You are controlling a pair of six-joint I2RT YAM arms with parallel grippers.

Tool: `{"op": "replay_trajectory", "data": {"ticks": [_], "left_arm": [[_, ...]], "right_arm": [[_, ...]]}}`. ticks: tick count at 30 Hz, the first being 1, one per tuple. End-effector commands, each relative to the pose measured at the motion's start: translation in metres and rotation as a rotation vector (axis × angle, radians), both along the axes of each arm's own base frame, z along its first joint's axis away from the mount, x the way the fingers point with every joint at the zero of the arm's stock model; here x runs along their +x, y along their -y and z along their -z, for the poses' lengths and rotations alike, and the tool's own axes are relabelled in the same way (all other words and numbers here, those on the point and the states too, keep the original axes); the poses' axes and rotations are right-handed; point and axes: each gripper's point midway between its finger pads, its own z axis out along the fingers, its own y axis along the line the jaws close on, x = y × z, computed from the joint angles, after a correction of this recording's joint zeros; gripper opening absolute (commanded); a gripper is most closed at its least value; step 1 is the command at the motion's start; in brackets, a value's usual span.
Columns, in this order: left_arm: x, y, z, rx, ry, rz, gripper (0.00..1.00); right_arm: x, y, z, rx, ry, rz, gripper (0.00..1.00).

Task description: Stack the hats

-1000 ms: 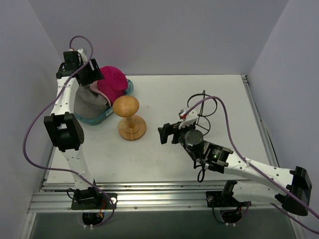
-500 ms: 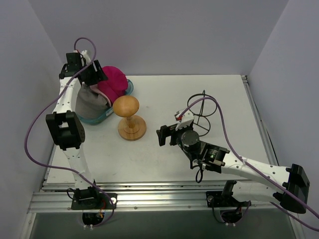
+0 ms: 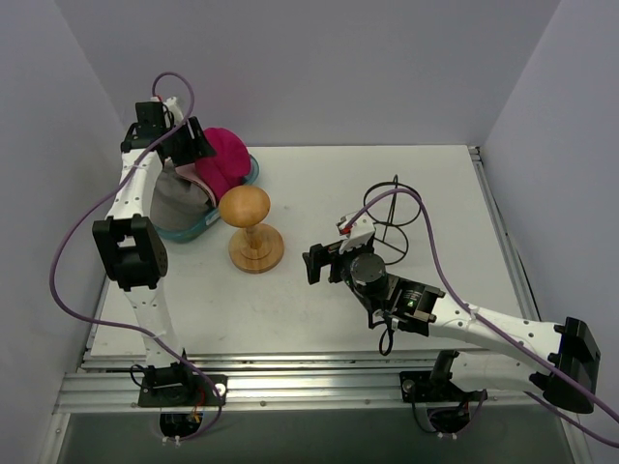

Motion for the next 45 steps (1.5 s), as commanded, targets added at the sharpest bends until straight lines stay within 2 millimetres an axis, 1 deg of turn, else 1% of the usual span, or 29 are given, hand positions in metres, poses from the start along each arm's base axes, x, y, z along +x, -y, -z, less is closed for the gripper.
{"op": "replay_trajectory", "data": {"ticks": [1, 4, 10, 11, 13, 14, 16, 17, 18, 20, 21, 23, 24, 25, 26, 28, 29, 31, 32, 34, 35, 37, 38, 40, 41, 42, 43, 44, 45], "left_arm": [[0.002, 0.011, -0.002, -0.015, 0.014, 0.045, 0.68], [0.001, 0.012, 0.000, -0.015, 0.004, 0.047, 0.65], [-0.001, 0.011, 0.012, -0.010, -0.032, 0.045, 0.60], [-0.002, 0.011, 0.014, -0.009, -0.035, 0.048, 0.52], [-0.004, 0.012, 0.013, -0.013, -0.041, 0.051, 0.44], [-0.004, 0.013, 0.009, -0.015, -0.030, 0.055, 0.35], [-0.006, 0.017, 0.002, -0.027, -0.015, 0.069, 0.27], [-0.006, 0.018, -0.003, -0.032, -0.005, 0.070, 0.24], [-0.006, 0.018, -0.011, -0.035, 0.013, 0.069, 0.18], [-0.005, 0.020, -0.020, -0.057, 0.030, 0.067, 0.10], [-0.005, 0.022, -0.026, -0.068, 0.040, 0.067, 0.03], [-0.007, 0.030, -0.036, -0.127, 0.049, 0.080, 0.02], [-0.005, 0.033, -0.046, -0.148, 0.080, 0.087, 0.02], [-0.007, 0.038, -0.050, -0.190, 0.076, 0.084, 0.02], [-0.007, 0.045, -0.068, -0.222, 0.127, 0.110, 0.02], [-0.008, 0.050, -0.084, -0.282, 0.155, 0.101, 0.02], [-0.010, 0.053, -0.096, -0.300, 0.198, 0.108, 0.02], [-0.013, 0.056, -0.111, -0.343, 0.222, 0.102, 0.02], [-0.015, 0.057, -0.124, -0.355, 0.258, 0.108, 0.02], [-0.018, 0.060, -0.135, -0.395, 0.272, 0.108, 0.02], [-0.019, 0.061, -0.146, -0.403, 0.305, 0.114, 0.02], [-0.022, 0.063, -0.155, -0.426, 0.323, 0.115, 0.02], [-0.024, 0.064, -0.165, -0.428, 0.354, 0.120, 0.02], [-0.026, 0.064, -0.167, -0.439, 0.364, 0.117, 0.02], [-0.029, 0.065, -0.180, -0.442, 0.404, 0.126, 0.02], [-0.030, 0.065, -0.177, -0.457, 0.396, 0.121, 0.02], [-0.032, 0.066, -0.180, -0.465, 0.406, 0.123, 0.02], [-0.035, 0.067, -0.191, -0.475, 0.445, 0.137, 0.02], [-0.036, 0.068, -0.193, -0.498, 0.454, 0.137, 0.02]], "right_arm": [[0.003, -0.002, -0.022, 0.030, 0.034, 0.021, 0.94], [0.004, -0.002, -0.021, 0.023, 0.035, 0.026, 0.94], [0.003, -0.001, -0.023, 0.025, 0.039, 0.030, 0.94], [0.003, -0.001, -0.021, 0.021, 0.037, 0.030, 0.94], [0.004, -0.001, -0.021, 0.017, 0.037, 0.034, 0.94], [0.004, -0.001, -0.020, 0.014, 0.037, 0.037, 0.94], [0.004, -0.003, -0.019, 0.011, 0.034, 0.031, 0.94], [0.004, -0.003, -0.020, 0.014, 0.035, 0.030, 0.94], [0.003, -0.004, -0.020, 0.014, 0.035, 0.027, 0.94], [0.003, -0.003, -0.021, 0.014, 0.039, 0.031, 0.94], [0.004, -0.002, -0.021, 0.011, 0.040, 0.036, 0.94], [0.004, 0.000, -0.022, 0.011, 0.042, 0.041, 0.94], [0.004, 0.000, -0.022, 0.011, 0.042, 0.041, 0.94], [0.003, 0.000, -0.021, 0.010, 0.042, 0.041, 0.94], [0.003, 0.000, -0.023, 0.014, 0.046, 0.043, 0.94], [0.004, 0.001, -0.022, 0.010, 0.048, 0.047, 0.94], [0.004, 0.001, -0.021, 0.007, 0.047, 0.049, 0.94], [0.005, 0.000, -0.020, 0.002, 0.048, 0.051, 0.94], [0.005, -0.002, -0.019, -0.004, 0.046, 0.046, 0.94], [0.003, -0.004, -0.019, -0.004, 0.046, 0.033, 0.94], [0.002, -0.004, -0.021, 0.000, 0.049, 0.029, 0.94], [0.000, -0.004, -0.025, 0.015, 0.059, 0.019, 0.94], [-0.001, -0.003, -0.026, 0.021, 0.062, 0.019, 0.94], [-0.001, 0.000, -0.027, 0.025, 0.068, 0.023, 0.94], [-0.001, 0.001, -0.028, 0.028, 0.070, 0.027, 0.94], [-0.002, 0.001, -0.029, 0.029, 0.071, 0.028, 0.94], [-0.001, 0.002, -0.029, 0.029, 0.071, 0.030, 0.94], [-0.001, 0.002, -0.030, 0.030, 0.072, 0.031, 0.94], [-0.002, 0.002, -0.030, 0.031, 0.072, 0.030, 0.94]]}}
